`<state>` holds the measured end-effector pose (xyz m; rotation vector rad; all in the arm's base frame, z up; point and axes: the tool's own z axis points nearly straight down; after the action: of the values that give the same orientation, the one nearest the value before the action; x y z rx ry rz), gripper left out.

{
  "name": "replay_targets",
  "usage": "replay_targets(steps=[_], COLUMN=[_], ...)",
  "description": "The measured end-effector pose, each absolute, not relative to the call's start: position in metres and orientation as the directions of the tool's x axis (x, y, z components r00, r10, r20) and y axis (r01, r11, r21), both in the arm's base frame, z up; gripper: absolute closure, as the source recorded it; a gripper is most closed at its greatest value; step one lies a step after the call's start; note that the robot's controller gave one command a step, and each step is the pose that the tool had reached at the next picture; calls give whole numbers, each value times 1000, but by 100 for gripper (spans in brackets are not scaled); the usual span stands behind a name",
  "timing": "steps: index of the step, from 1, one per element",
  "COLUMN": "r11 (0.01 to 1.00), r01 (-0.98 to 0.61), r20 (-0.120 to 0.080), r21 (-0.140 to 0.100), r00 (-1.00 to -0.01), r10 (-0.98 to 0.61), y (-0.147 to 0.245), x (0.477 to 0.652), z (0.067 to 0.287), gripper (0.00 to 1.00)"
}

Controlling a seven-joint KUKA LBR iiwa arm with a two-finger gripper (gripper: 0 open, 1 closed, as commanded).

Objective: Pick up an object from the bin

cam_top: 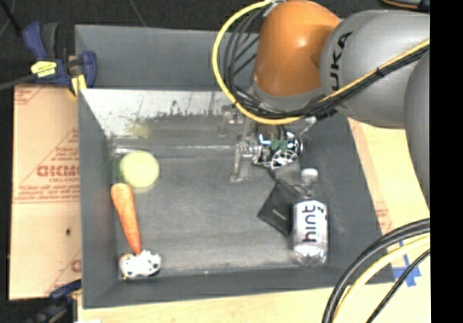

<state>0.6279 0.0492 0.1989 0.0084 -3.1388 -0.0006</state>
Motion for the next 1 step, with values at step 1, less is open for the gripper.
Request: replay_targets(steps=[1], r11=[1000], r01=[-5], r20=[-5], r21=[1], r00=[-1000], r10=[-5], y=[49], x=[629], z=[204], gripper=[0])
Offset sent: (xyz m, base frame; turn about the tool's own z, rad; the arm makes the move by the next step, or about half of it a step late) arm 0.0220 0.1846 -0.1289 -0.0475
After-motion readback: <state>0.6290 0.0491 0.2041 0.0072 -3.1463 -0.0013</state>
